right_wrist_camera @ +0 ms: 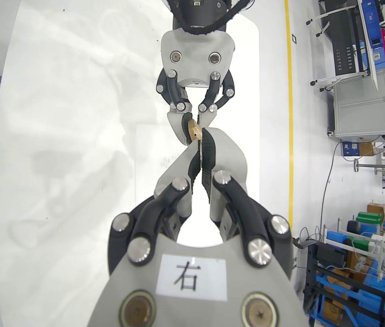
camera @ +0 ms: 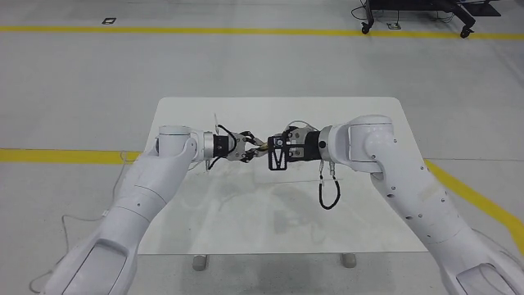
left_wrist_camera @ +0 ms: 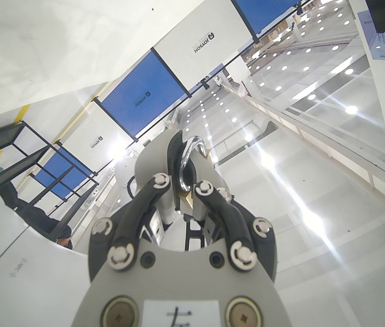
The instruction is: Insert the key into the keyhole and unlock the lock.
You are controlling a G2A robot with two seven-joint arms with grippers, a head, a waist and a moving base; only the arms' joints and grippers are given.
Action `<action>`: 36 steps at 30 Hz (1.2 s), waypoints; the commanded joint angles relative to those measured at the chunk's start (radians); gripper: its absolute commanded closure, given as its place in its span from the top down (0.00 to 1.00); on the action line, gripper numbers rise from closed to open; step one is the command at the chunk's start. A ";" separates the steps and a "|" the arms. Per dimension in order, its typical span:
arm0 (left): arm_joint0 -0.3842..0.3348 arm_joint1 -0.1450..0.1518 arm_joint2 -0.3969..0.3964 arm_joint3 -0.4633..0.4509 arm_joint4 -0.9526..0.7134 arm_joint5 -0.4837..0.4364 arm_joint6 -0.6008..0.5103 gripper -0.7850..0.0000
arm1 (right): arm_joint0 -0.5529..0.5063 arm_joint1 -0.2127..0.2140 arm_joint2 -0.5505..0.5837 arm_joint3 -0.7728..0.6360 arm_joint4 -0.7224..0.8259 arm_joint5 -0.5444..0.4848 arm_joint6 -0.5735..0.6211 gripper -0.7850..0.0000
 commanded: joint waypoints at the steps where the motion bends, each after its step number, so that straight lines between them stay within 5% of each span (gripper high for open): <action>1: -0.001 0.000 0.001 0.001 -0.004 0.000 -0.006 0.00 | 0.001 0.001 -0.002 0.002 0.001 -0.003 -0.002 0.00; 25: -0.018 0.003 0.026 0.026 -0.010 -0.008 -0.073 0.00 | 0.001 0.021 0.043 0.024 0.070 -0.073 -0.067 0.00; 36: -0.024 0.022 0.024 0.053 0.020 -0.135 -0.159 0.00 | -0.011 0.053 0.084 0.018 0.211 -0.073 -0.137 0.00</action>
